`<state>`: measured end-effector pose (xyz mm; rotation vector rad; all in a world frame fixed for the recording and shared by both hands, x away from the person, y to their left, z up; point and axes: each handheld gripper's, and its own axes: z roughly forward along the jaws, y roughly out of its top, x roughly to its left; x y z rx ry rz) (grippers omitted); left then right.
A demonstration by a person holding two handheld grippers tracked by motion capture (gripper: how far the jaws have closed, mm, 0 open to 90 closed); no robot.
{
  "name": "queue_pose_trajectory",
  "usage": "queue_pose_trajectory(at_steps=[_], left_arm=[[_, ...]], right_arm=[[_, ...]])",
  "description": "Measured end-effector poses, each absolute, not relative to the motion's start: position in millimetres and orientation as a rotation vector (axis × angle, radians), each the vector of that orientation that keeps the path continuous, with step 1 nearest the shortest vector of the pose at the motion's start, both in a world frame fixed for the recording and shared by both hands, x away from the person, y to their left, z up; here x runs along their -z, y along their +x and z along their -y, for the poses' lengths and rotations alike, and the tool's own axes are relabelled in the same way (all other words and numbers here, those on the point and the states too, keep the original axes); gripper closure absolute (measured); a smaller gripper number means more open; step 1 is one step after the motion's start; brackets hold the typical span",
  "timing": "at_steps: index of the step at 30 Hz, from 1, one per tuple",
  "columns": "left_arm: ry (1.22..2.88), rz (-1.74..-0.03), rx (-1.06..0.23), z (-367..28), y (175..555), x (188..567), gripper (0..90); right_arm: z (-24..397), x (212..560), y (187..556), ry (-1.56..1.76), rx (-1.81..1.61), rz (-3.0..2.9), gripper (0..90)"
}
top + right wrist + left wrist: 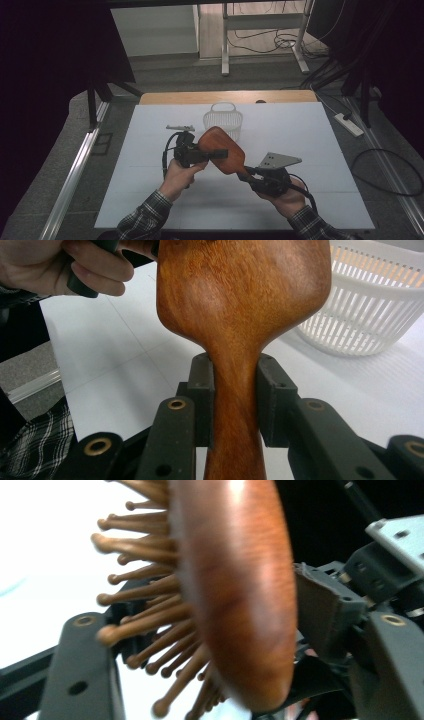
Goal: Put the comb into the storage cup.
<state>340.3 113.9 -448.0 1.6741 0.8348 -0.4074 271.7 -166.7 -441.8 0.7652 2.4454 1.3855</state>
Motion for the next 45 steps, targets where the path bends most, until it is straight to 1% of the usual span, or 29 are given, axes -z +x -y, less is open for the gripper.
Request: queue_pose_trajectory(at_steps=[7, 12, 21, 27, 30, 31, 32, 33, 36, 42, 45], left_arm=[[1.643, -0.835, 0.468, -115.3, 341.0, 447.6, 44.2], [1.629, -0.832, 0.494, -116.2, 340.8, 446.4, 48.7], [1.631, -0.830, 0.458, -113.2, 337.8, 442.9, 51.2], [1.684, -0.810, 0.398, -109.4, 335.3, 435.1, 51.5], [1.716, -0.805, 0.355, -107.8, 334.7, 431.8, 51.6], [1.716, -0.805, 0.355, -107.8, 334.7, 431.8, 51.6], [1.716, -0.805, 0.353, -107.7, 334.8, 431.3, 51.6], [1.720, -0.804, 0.343, -107.7, 334.9, 430.4, 51.6], [1.737, -0.795, 0.311, -108.8, 334.9, 427.1, 51.6], [1.746, -0.794, 0.270, -110.1, 334.2, 421.8, 51.5], [1.757, -0.797, 0.240, -111.3, 334.4, 418.4, 51.5]], right_arm=[[165.5, 445.5, 273.7, 0.761, -1.359, -2.470, 72.2], [164.2, 446.9, 275.0, 0.756, -1.349, -2.482, 72.1], [163.2, 447.7, 276.8, 0.751, -1.329, -2.483, 71.4], [164.0, 447.8, 278.7, 0.775, -1.330, -2.495, 69.6], [164.8, 447.7, 279.3, 0.775, -1.327, -2.499, 64.1], [164.8, 447.7, 279.3, 0.775, -1.327, -2.499, 64.1], [165.0, 447.8, 279.6, 0.774, -1.326, -2.500, 61.6], [165.5, 448.4, 280.2, 0.776, -1.320, -2.504, 57.3], [166.6, 448.5, 280.6, 0.784, -1.309, -2.504, 52.1], [171.4, 447.6, 283.9, 0.840, -1.308, -2.482, 36.7], [173.7, 447.8, 285.9, 0.859, -1.306, -2.488, 30.6]])
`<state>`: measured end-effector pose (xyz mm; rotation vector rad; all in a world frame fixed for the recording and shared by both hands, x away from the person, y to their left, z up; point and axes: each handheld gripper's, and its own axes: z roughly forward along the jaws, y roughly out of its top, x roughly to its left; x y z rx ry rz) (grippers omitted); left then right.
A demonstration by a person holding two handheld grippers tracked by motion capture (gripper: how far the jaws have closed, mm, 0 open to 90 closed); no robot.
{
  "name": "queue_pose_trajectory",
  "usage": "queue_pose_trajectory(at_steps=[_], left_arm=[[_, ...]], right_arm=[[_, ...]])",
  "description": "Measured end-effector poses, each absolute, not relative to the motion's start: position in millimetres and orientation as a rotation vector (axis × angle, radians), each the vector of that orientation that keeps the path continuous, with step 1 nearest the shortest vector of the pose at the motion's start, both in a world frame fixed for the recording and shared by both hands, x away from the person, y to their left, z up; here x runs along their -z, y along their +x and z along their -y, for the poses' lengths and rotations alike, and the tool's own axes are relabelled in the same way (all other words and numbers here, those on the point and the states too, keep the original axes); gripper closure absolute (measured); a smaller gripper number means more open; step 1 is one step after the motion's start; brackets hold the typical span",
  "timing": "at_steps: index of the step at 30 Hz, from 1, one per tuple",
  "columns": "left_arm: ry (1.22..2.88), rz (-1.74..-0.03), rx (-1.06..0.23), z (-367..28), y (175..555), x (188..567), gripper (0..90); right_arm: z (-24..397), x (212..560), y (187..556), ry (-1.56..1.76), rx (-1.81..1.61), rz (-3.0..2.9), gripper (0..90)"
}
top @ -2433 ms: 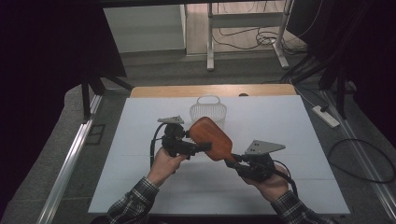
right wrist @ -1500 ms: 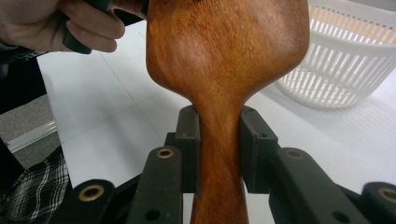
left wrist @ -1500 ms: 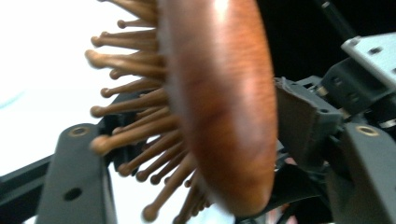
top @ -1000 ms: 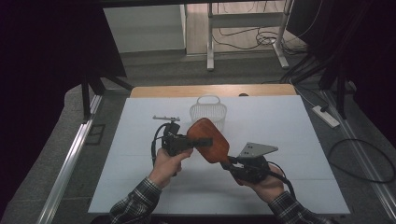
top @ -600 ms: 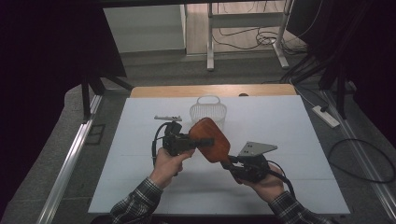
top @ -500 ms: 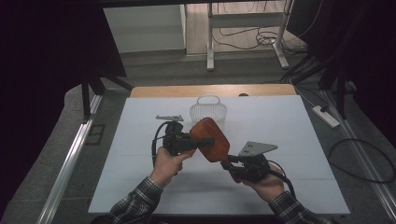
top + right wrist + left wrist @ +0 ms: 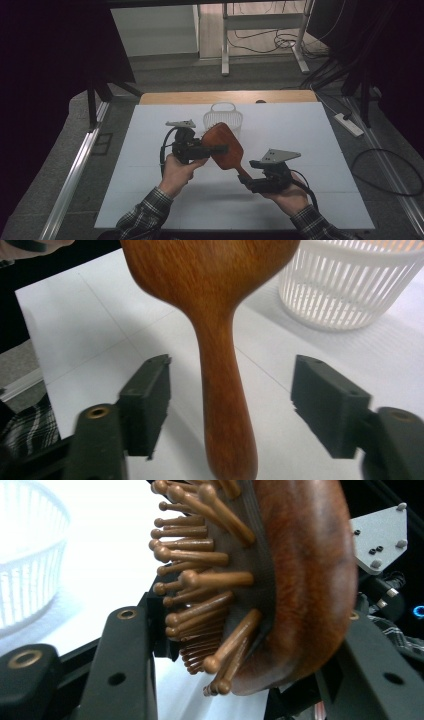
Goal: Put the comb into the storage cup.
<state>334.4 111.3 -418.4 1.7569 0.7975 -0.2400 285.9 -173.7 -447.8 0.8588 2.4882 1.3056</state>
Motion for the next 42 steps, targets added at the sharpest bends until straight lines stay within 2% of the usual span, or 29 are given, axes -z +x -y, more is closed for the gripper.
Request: queue_pose_trajectory(at_steps=[9, 26, 42], left_arm=[[1.760, -0.809, 0.204, -114.0, 337.8, 413.0, 51.5], [1.794, -0.830, 0.125, -122.3, 349.7, 396.8, 51.4], [1.780, -0.860, 0.098, -130.0, 363.8, 385.1, 51.4]], right_arm=[[180.4, 445.7, 287.0, 0.873, -1.312, -2.531, 22.7], [197.7, 449.6, 289.2, 0.934, -1.240, -2.573, 0.3], [213.2, 452.0, 282.9, 0.957, -1.169, -2.601, 0.0]])
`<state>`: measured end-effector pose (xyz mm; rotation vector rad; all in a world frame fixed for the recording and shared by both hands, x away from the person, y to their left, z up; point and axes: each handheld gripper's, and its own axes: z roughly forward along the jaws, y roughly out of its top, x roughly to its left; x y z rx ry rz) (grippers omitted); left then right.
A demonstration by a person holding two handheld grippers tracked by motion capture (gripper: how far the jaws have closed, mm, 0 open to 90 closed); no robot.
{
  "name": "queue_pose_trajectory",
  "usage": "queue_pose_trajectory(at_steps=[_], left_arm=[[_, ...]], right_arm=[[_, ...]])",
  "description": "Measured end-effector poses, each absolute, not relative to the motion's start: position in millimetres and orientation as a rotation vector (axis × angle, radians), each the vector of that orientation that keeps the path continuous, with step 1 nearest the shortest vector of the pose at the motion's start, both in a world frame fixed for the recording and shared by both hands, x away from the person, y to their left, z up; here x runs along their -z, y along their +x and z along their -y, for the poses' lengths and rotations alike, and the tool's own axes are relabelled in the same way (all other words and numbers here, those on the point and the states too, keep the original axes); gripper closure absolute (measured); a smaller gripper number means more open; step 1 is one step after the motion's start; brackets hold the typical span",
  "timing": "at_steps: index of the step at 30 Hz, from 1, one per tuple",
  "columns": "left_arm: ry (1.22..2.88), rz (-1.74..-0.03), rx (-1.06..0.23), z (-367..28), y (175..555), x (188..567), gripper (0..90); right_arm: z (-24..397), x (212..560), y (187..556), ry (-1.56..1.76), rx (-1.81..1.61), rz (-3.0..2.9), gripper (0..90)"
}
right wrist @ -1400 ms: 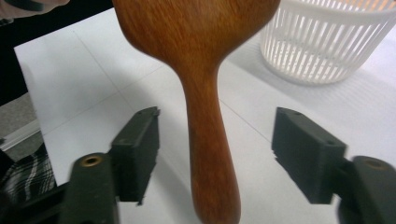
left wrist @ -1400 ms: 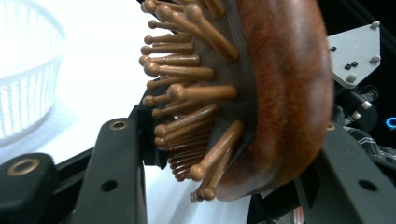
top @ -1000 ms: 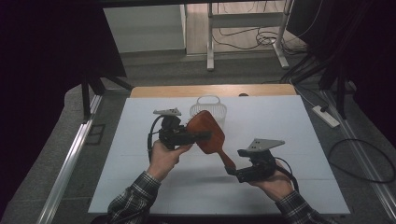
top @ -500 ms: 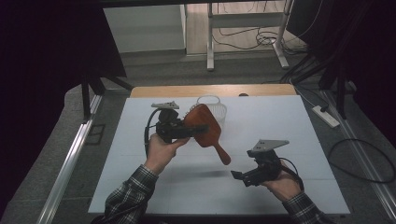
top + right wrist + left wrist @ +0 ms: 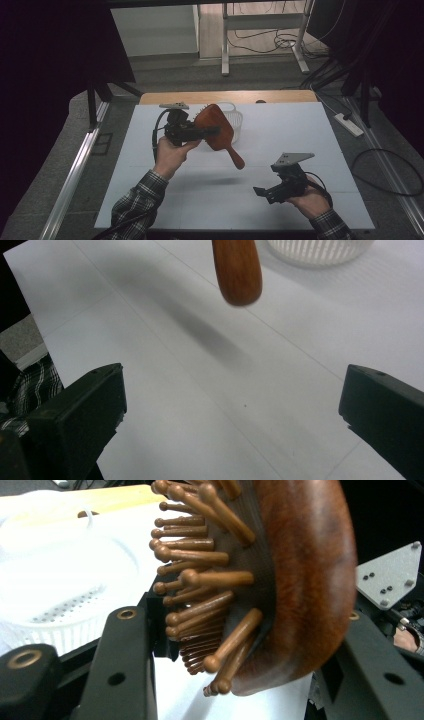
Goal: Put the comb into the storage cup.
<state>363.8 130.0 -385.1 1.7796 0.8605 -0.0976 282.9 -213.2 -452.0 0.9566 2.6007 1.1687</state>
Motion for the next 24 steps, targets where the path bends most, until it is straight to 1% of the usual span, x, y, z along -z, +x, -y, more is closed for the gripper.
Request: queue_pose_trajectory(at_steps=[24], left_arm=[[1.748, -0.919, 0.080, -140.6, 390.3, 366.7, 51.3]], right_arm=[[244.6, 451.5, 272.0, 1.045, -1.130, -2.514, 0.0]])
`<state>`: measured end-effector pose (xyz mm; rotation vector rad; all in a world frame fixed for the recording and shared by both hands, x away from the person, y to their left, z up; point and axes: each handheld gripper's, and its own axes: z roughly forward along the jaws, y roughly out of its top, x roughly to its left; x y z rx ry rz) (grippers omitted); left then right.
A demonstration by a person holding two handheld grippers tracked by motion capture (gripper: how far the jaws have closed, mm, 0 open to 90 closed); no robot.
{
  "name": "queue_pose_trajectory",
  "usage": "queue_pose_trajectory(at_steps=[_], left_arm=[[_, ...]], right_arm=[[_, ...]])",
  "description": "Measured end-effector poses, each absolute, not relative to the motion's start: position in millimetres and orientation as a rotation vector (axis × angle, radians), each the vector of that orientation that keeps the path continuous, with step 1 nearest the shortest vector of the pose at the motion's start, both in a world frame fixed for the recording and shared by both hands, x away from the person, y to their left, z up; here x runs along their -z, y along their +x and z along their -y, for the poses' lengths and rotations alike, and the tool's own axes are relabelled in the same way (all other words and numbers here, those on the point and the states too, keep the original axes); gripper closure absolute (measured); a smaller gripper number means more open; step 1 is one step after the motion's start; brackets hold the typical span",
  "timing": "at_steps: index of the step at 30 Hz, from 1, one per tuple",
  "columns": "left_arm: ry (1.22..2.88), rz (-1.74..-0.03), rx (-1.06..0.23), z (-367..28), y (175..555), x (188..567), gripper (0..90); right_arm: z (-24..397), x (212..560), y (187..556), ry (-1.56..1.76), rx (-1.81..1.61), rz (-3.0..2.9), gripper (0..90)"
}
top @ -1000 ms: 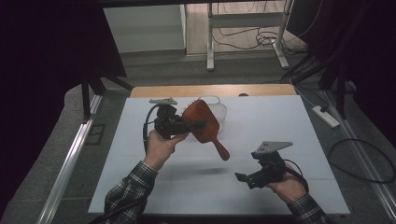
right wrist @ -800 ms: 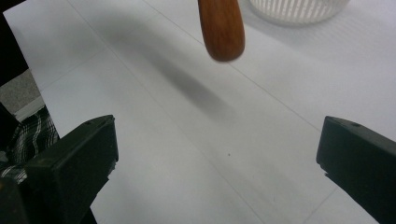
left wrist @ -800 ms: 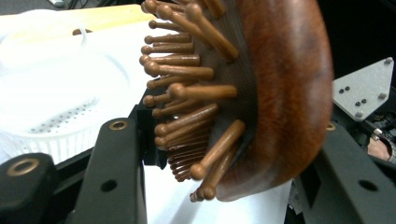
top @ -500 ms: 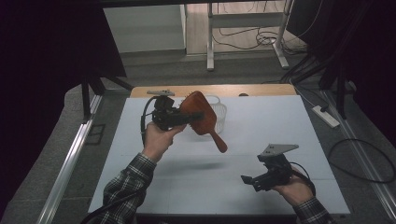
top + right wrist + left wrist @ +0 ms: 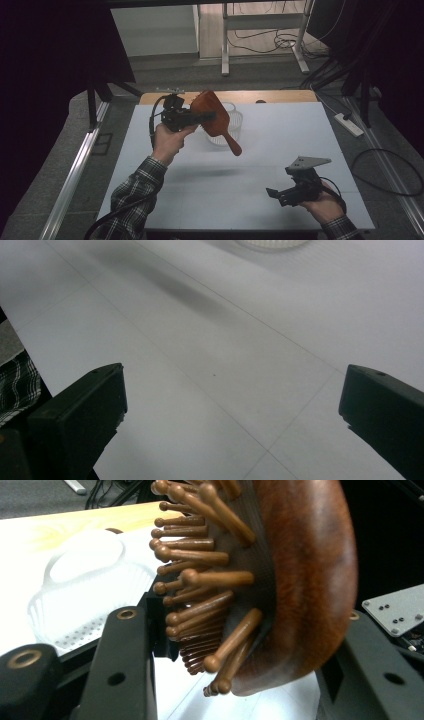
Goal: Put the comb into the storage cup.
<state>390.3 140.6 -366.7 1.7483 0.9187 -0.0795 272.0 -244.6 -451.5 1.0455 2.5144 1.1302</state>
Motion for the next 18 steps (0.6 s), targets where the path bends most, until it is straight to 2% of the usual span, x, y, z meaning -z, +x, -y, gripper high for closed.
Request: queue_pose_trajectory(at_steps=[18], left_arm=[[1.717, -0.951, 0.016, -150.2, 407.3, 349.4, 51.3]], right_arm=[[266.8, 450.8, 259.7, 1.137, -1.097, -2.448, 0.0]])
